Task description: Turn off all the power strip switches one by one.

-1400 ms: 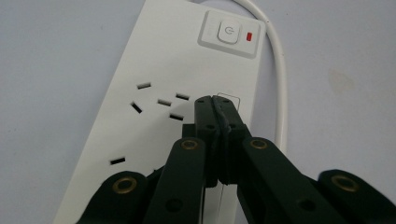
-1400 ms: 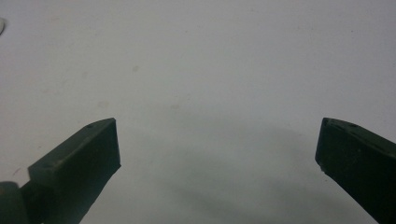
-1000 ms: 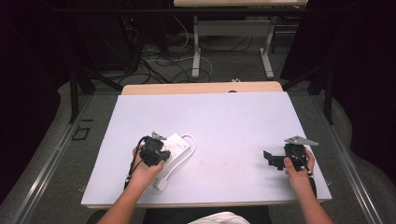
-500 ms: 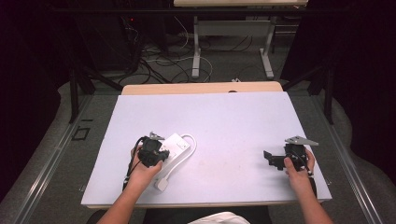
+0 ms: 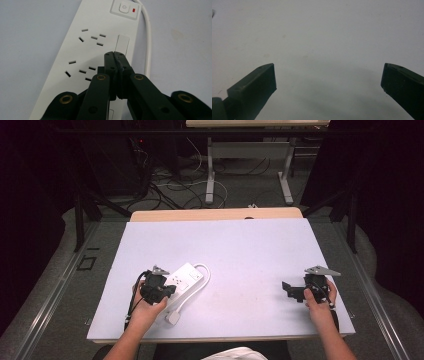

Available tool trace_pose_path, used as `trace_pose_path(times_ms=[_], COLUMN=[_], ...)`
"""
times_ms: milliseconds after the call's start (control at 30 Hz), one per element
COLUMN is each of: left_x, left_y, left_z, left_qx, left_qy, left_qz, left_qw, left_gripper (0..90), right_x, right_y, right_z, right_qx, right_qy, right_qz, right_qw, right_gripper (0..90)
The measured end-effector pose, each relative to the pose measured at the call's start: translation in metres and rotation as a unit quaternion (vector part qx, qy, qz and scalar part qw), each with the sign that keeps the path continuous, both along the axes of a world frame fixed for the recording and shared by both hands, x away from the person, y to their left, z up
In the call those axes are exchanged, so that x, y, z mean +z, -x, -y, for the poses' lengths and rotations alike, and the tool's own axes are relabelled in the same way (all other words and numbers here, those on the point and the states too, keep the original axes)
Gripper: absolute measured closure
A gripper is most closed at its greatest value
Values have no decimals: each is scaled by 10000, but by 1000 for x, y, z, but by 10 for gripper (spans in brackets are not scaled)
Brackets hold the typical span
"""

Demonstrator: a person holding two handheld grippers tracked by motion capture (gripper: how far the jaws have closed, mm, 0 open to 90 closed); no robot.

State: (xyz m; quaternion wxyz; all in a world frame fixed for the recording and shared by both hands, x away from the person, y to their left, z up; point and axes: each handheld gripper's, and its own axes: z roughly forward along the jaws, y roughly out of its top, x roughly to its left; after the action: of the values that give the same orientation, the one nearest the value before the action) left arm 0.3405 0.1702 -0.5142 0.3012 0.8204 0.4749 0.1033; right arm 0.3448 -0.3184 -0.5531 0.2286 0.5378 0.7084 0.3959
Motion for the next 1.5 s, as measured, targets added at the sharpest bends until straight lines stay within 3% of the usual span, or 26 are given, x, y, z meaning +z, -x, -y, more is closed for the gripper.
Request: trace_pose_path(times_ms=[367, 1367, 1500], left_x=[-2, -6, -7], left_y=[6, 9, 9], left_z=[-9, -7, -7], left_qx=[28, -33, 40], left_qy=[-3, 72, -56], left_qz=[-131, -267, -234], left_qw=[9999, 9996, 9997], left_gripper=[894, 899, 900], right_x=[0, 0, 0], right_y=[0, 1, 0], right_z=[0, -1, 0], right_qx=[19, 27, 31], right_qy=[7, -13, 0], right_qz=[5, -35, -16], right_qw=[10000, 10000, 10000], right_gripper=[0, 0, 0])
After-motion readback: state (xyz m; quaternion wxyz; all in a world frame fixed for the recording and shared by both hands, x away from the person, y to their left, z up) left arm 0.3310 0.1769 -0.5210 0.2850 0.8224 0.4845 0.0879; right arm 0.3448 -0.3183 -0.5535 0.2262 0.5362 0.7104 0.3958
